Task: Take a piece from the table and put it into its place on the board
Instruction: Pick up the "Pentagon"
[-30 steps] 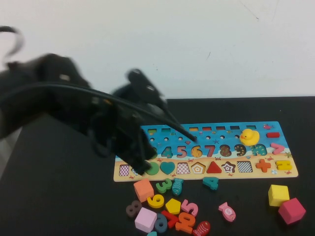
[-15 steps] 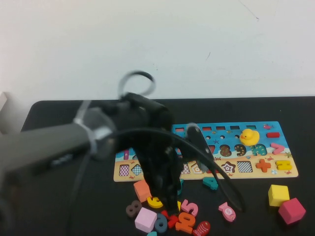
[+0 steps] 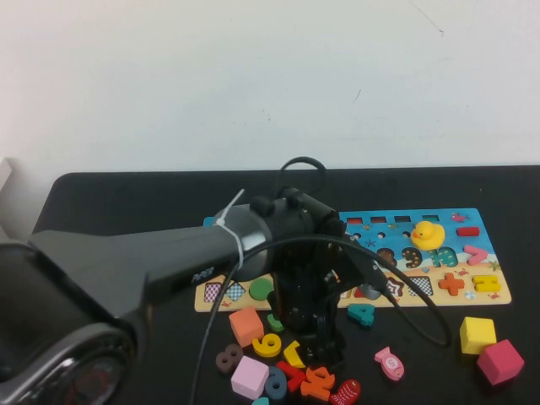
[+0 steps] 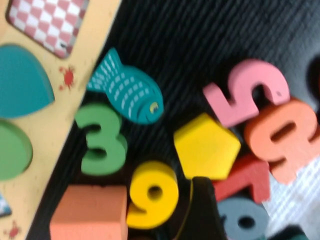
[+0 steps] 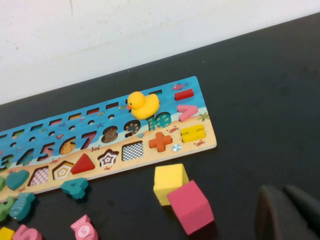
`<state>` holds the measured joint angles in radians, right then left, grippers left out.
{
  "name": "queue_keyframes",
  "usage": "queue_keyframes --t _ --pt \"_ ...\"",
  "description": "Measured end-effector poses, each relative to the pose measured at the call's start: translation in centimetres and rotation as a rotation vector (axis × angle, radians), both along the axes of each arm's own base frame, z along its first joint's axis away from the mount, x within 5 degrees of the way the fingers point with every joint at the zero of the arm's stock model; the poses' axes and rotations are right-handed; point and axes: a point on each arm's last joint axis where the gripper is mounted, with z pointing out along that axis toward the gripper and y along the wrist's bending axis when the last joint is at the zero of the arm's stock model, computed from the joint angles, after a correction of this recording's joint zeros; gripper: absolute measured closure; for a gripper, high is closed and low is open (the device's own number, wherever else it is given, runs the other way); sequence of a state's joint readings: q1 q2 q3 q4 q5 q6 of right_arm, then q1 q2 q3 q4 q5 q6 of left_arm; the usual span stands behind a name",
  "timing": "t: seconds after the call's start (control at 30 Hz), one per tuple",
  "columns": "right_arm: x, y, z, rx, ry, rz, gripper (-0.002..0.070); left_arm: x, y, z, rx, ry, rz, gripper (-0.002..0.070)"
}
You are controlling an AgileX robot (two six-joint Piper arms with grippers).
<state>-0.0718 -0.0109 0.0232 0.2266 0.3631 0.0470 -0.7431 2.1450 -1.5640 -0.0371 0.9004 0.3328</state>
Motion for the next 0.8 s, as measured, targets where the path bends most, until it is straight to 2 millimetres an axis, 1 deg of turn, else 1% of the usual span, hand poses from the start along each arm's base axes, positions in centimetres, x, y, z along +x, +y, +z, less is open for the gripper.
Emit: queue_keyframes --t 0.23,0.3,0.53,0.67,0.7,0.8 --pt "0.0 0.0 0.0 0.0 0.0 0.0 0.0657 0.6 -0.4 -1.9 0.017 0.005 0.017 0.0214" --pt "0.0 0.0 0.0 0.0 0.0 0.0 0.0657 0.7 -0.3 -2.2 0.022 0.01 0.028 0.0215" --pt "0.0 0.0 0.0 0.0 0.0 0.0 0.0657 2.0 1.2 -2.7 0.036 0.012 0.075 0.0216" --pt "0.0 0.0 0.0 0.0 0.0 0.0 0.0657 2.2 1.4 -3.5 0.054 0.015 0.05 0.0216" --pt "0.0 0.0 0.0 0.0 0.0 0.0 0.0657 2.3 1.4 -3.9 0.057 0.018 0.041 0.0216" --pt "0.0 0.0 0.0 0.0 0.0 0.0 0.0657 2.5 1.2 -4.4 0.047 0.001 0.013 0.0216"
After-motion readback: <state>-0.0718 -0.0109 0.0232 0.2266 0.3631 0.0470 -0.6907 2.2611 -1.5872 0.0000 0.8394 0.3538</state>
